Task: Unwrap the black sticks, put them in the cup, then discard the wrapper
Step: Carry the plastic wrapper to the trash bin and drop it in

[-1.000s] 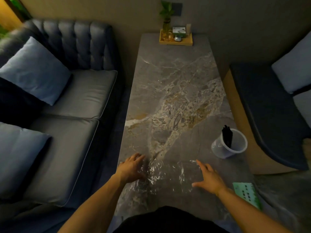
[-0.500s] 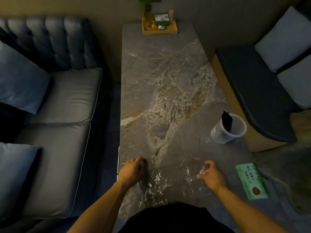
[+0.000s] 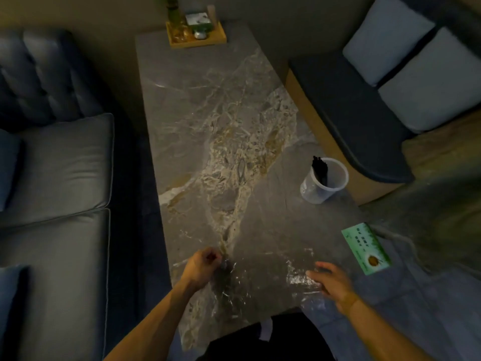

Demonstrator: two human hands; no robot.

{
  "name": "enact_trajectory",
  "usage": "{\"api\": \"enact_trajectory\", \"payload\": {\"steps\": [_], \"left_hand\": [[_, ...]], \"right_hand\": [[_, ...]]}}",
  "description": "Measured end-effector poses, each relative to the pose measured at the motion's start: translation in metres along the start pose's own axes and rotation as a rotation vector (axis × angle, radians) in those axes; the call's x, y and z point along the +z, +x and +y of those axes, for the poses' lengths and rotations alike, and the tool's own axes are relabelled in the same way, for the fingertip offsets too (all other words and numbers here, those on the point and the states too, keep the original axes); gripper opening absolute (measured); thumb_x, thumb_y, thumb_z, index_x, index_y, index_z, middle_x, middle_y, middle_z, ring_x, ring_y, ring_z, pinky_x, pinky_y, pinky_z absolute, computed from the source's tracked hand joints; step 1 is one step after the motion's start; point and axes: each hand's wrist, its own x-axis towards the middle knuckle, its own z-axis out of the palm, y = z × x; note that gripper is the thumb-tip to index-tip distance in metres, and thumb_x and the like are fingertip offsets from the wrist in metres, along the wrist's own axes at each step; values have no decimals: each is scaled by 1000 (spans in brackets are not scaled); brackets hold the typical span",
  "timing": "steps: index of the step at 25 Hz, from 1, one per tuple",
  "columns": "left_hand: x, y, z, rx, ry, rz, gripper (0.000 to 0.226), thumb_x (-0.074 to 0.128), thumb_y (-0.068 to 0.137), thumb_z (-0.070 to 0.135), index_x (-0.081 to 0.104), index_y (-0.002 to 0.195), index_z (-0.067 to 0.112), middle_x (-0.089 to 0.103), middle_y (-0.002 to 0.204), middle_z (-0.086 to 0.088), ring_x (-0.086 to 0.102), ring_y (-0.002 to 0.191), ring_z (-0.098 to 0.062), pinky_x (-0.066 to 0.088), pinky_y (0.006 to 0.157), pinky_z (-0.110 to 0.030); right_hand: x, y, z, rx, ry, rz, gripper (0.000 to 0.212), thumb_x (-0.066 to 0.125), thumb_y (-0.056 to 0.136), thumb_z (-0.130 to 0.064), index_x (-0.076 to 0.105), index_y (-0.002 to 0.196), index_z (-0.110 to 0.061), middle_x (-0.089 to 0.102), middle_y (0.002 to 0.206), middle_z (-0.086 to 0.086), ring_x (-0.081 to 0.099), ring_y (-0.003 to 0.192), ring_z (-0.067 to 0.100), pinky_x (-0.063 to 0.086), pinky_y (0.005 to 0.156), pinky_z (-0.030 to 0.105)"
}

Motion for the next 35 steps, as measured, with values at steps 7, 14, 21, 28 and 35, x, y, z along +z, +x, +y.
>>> {"api": "enact_trajectory", "payload": {"steps": [7,14,21,28,35], "left_hand": [[23,26,44,78,-107,-131,16,72,83,8,65,75,20,65,67,5,56,62,-9,44,56,-10],[79,33,123,382,243,-428,17,76,78,16,74,95,18,68,79,14,56,63,15,42,65,-7],[163,-28,199,512,133,-684,7,74,83,19,74,90,18,70,79,9,60,68,6,48,69,-11],[258,-115,248,560,-16,-731,11,68,88,12,70,80,21,65,61,13,56,58,4,45,59,-13],[333,-170,279,581,-79,-744,21,65,90,11,70,78,28,66,61,13,58,57,0,48,56,-14]], "right_hand": [[-63,-49,-28,-225,78,114,11,72,84,-18,69,92,-12,71,92,3,63,79,10,47,65,21],[-128,-88,-19,-411,101,134,3,73,83,-20,70,84,-21,74,88,-8,70,84,5,53,72,15],[-186,-125,45,-491,103,218,5,74,81,-25,70,83,-28,74,78,3,72,74,14,54,69,16],[-262,-174,139,-457,185,307,20,83,72,-21,72,88,-27,76,83,0,70,77,7,56,72,21],[-311,-226,243,-275,533,421,12,74,79,-9,69,89,-13,72,76,-2,67,67,11,48,61,23]]}}
